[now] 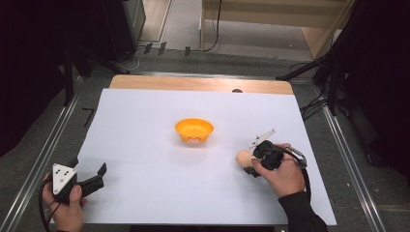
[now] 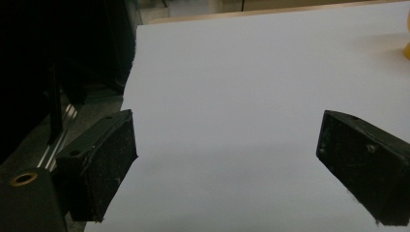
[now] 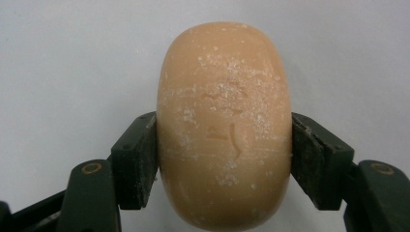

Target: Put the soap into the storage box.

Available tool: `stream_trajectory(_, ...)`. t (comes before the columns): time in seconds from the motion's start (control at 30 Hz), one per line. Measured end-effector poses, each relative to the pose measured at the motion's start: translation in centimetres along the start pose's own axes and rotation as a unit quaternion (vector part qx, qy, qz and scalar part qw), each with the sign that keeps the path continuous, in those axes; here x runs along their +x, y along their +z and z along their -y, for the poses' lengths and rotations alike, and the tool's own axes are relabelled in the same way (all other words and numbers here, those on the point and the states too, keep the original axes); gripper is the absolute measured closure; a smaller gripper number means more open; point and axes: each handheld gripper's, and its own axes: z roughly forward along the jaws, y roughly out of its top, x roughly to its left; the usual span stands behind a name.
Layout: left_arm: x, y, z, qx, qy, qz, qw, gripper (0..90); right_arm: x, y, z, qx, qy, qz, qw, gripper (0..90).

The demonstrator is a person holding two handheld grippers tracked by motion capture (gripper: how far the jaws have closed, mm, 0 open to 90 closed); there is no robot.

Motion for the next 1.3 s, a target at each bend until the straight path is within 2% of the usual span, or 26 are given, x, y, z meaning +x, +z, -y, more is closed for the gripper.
stream_trajectory(0.17, 0.0, 0.0, 0.0, 0.0, -0.002, 0.002, 1.0, 7.6, -0.3, 0.2, -0.8, 0.004, -0.018, -0.003, 0.9998, 33.7)
stream_trajectory(0.53, 0.1, 0.0, 0.0, 0.0, -0.002, 0.003, 1.0, 7.6, -1.3, 0.0, -1.6, 0.0, -0.025, -0.012, 0.9996, 33.7)
stream_trajectory(0.6, 0.0, 0.0, 0.0, 0.0, -0.002, 0.002, 1.0, 7.6, -1.4, 0.0, -1.7, -0.001, -0.04, -0.012, 0.9991, 33.7)
stream_trajectory(0.77, 0.0, 0.0, 0.0, 0.0, -0.001, 0.002, 1.0, 7.6, -1.7, 0.2, -1.8, -0.004, -0.048, -0.025, 0.9986, 33.7)
stream_trajectory(1.0, 0.0, 0.0, 0.0, 0.0, -0.001, 0.002, 1.0, 7.6, -2.1, 0.5, -1.9, -0.003, -0.056, -0.026, 0.9981, 33.7)
stream_trajectory(1.1, 0.0, 0.0, 0.0, 0.0, -0.001, 0.002, 1.0, 7.6, -2.1, 0.4, -2.2, 0.007, -0.062, -0.017, 0.9979, 33.7)
stream_trajectory(1.3, 0.0, 0.0, 0.0, 0.0, -0.003, 0.002, 1.0, 7.6, -2.4, 0.1, -2.8, 0.002, -0.066, -0.021, 0.9976, 33.7)
